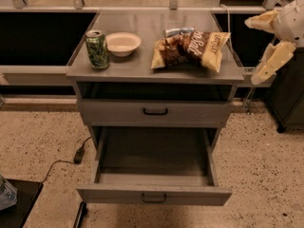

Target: Place brown chip bag into middle drawer

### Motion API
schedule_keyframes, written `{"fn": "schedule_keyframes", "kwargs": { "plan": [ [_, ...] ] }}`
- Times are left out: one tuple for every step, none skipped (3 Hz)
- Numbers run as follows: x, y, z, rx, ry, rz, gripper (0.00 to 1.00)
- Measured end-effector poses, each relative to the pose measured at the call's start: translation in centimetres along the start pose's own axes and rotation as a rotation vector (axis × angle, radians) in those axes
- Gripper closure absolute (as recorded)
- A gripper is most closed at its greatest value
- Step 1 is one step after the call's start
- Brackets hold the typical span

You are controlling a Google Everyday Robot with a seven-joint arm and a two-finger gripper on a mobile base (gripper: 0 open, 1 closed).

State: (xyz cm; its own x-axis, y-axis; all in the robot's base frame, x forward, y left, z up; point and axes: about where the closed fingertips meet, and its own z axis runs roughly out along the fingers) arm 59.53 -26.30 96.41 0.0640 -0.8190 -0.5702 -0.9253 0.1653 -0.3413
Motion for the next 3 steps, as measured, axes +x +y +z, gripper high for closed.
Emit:
{"fn": "schedule_keyframes", "kwargs": {
  "plan": [
    [1.2,-3.5,2.6,0.011,-0.119,-0.002,0.00],
    [1.1,-6.7,5.3,0.027,-0.118,0.007,0.00],
    [-0.5,-9.9,8.5,0.042,0.032,0.023,0.00]
  ]
}}
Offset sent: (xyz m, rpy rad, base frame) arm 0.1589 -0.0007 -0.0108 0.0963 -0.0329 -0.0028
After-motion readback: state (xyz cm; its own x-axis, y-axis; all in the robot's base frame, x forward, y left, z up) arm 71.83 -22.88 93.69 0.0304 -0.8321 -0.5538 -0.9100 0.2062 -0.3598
